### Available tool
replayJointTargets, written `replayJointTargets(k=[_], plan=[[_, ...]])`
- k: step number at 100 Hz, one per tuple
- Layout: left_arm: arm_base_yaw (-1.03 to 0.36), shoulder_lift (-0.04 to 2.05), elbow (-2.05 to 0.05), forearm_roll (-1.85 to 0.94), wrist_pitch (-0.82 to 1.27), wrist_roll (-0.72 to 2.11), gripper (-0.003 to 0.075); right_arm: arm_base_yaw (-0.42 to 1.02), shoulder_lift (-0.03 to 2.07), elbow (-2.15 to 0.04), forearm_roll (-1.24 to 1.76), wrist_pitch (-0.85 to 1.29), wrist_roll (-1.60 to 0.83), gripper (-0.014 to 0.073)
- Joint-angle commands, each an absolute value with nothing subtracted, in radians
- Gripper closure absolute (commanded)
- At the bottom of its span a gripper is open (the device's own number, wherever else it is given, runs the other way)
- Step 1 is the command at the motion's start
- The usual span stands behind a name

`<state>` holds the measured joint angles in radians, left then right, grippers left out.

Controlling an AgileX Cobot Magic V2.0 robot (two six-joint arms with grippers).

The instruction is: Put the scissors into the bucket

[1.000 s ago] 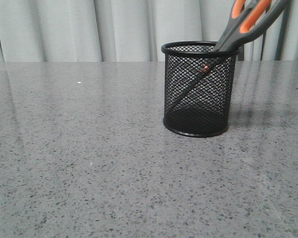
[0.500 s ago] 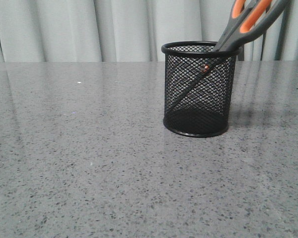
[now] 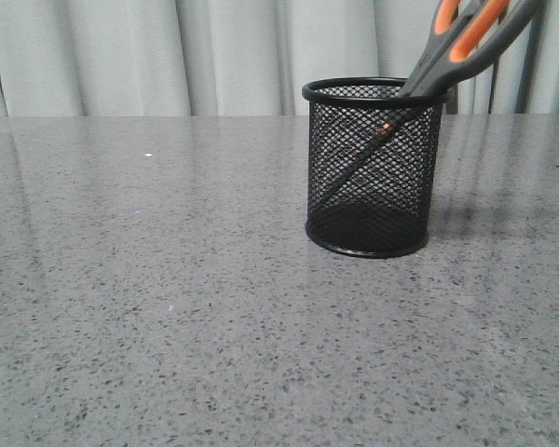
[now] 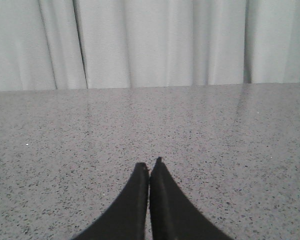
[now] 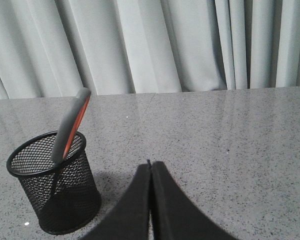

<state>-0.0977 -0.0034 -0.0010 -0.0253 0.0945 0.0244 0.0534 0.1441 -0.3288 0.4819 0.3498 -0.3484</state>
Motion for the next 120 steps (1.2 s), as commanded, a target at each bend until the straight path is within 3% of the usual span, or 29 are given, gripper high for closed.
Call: replayJointTargets(k=[1, 92, 107, 120], plan=[[-0.095, -0.029, 0.025, -0.03, 0.017, 0.013, 0.0741, 0.048, 0.153, -0.355, 0.492, 0.281, -0.351, 0.0659], [-0.095, -0.029, 0.025, -0.03, 0.017, 0.013, 0.0741, 0.048, 0.153, -0.322, 0.384, 0.215, -0.349, 0.0659], [-0.095, -0.029, 0.025, -0.03, 0.017, 0.013, 0.0741, 0.048, 0.151, -0.232, 0.072, 0.112, -0.029, 0.0659], [-0.095, -0.029, 0.025, -0.03, 0.017, 0.013, 0.0741, 0.048, 0.108, -0.128, 0.0, 0.09, 0.016, 0.0659]])
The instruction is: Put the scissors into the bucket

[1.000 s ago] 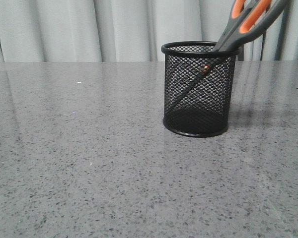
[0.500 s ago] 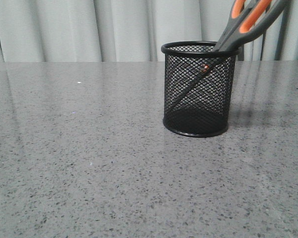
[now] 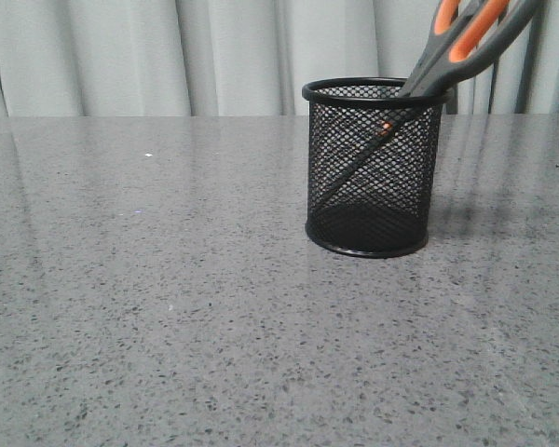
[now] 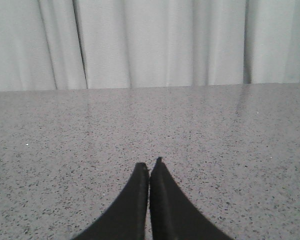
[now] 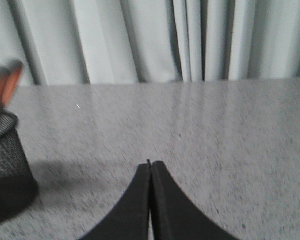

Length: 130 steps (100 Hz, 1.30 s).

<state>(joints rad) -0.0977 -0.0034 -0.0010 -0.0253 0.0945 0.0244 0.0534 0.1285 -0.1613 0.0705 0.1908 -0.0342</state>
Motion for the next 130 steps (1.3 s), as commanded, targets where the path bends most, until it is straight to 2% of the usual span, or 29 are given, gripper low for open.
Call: replayJointTargets(k=[1, 15, 23, 38, 130], plan=[[-0.095, -0.029, 0.025, -0.03, 0.017, 0.013, 0.0741, 0.048, 0.097, -0.122, -0.008, 0.09, 0.016, 0.0659], [-0.095, -0.029, 0.025, -0.03, 0.017, 0.013, 0.0741, 0.051, -0.038, -0.022, -0.028, 0.076, 0.016, 0.0659], [-0.095, -0.029, 0.025, -0.03, 0.017, 0.013, 0.0741, 0.051, -0.026, 0.03, -0.024, 0.05, 0.016, 0.0659], [-0.095, -0.027, 0.025, -0.03, 0.017, 0.013, 0.0741, 0.051, -0.032, 0.028, -0.024, 0.15, 0.018, 0.0659], [-0.095, -0.027, 0.025, -0.03, 0.017, 0.013, 0.0741, 0.051, -0.032, 0.028, -0.057, 0.096, 0.018, 0.0659]])
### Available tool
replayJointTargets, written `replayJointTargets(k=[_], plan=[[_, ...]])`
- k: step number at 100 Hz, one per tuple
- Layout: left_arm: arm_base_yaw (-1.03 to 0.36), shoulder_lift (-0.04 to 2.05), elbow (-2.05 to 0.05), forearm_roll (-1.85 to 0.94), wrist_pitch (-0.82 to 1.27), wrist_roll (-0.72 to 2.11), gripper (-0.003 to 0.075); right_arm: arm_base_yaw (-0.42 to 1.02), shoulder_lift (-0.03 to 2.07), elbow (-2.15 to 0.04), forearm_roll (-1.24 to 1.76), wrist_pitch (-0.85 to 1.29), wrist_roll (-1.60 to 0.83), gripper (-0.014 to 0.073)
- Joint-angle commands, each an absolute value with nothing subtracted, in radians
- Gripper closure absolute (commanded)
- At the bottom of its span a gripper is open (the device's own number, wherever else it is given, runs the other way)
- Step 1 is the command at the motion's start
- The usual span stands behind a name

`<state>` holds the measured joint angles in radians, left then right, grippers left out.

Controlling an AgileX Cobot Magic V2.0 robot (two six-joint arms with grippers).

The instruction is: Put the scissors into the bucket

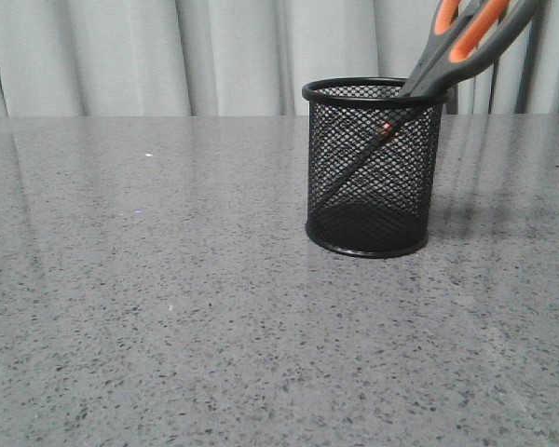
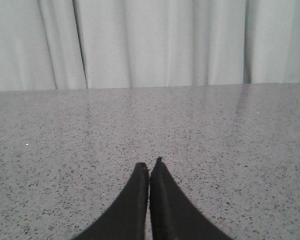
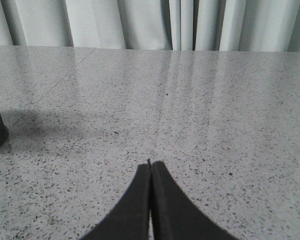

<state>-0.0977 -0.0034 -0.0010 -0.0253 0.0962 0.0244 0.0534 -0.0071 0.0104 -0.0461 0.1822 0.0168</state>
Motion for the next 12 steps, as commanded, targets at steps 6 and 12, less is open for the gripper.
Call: replayJointTargets(k=[6, 12], plan=[[-0.095, -0.027, 0.025, -0.03, 0.017, 0.013, 0.0741, 0.051, -0.032, 0.028, -0.057, 0.096, 0.018, 0.0659], [-0.095, -0.027, 0.025, -0.03, 0.017, 0.013, 0.0741, 0.051, -0.032, 0.028, -0.057, 0.096, 0.018, 0.0659]])
